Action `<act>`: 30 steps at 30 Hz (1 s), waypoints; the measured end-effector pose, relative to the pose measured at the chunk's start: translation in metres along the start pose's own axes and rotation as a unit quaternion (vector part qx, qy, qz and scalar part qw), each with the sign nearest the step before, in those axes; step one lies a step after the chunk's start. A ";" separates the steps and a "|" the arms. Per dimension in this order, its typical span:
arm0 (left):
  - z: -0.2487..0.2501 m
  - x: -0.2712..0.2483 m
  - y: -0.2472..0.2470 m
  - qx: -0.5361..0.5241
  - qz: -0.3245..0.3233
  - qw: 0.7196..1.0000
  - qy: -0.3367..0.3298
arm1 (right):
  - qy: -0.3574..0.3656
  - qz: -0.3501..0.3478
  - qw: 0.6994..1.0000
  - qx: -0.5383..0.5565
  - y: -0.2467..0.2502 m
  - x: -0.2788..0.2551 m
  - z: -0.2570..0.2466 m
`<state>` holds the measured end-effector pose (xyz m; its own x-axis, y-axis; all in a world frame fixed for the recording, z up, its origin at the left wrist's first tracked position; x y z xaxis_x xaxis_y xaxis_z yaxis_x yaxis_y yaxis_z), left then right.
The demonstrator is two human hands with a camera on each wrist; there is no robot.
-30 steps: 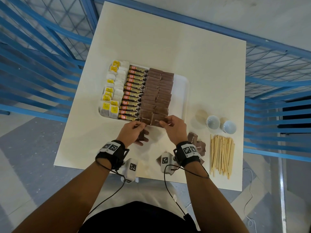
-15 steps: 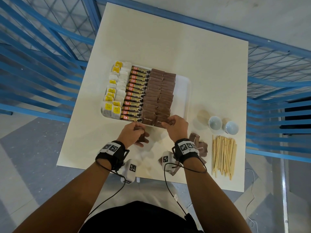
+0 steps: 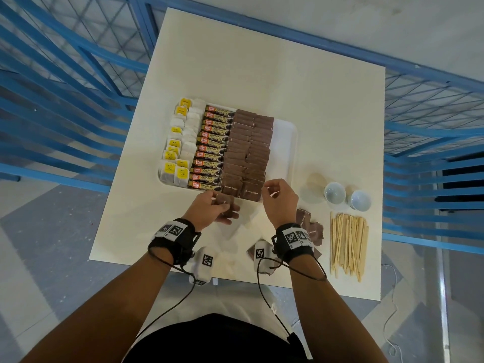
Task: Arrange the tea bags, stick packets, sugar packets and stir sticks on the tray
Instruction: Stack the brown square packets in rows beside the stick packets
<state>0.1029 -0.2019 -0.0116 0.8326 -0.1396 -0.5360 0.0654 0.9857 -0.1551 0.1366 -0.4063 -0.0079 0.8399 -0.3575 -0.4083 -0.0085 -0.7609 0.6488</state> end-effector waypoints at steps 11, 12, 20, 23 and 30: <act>0.008 -0.005 -0.004 -0.012 -0.040 0.999 -0.019 | 0.074 -0.200 0.975 -0.056 -0.020 -0.012 -0.017; 0.008 -0.005 -0.002 -0.013 -0.038 0.999 -0.016 | 0.066 -0.193 0.978 -0.047 -0.020 -0.011 -0.016; -0.001 -0.002 0.007 0.004 0.030 0.999 -0.027 | 0.008 -0.164 0.986 0.038 -0.016 -0.008 -0.011; -0.004 0.000 0.009 0.051 0.037 0.997 -0.042 | 0.020 -0.194 0.981 0.017 -0.013 -0.007 -0.014; -0.003 -0.001 0.012 0.071 0.065 0.993 -0.072 | 0.022 -0.185 0.982 -0.021 -0.017 -0.009 -0.019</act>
<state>0.1015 -0.1903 -0.0151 0.9081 -0.0063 -0.4186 0.0211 0.9993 0.0308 0.1395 -0.3796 -0.0032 0.8043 -0.0365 -0.5932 0.3227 -0.8113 0.4875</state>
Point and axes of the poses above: each hand's wrist, its own x-axis towards the middle knuckle, its own y-axis out of the back of the hand, z = x × y, the point moved 1 cm from there along x, towards the middle knuckle, and after that the axes turned 13 degrees about -y, right-handed, at the moved point
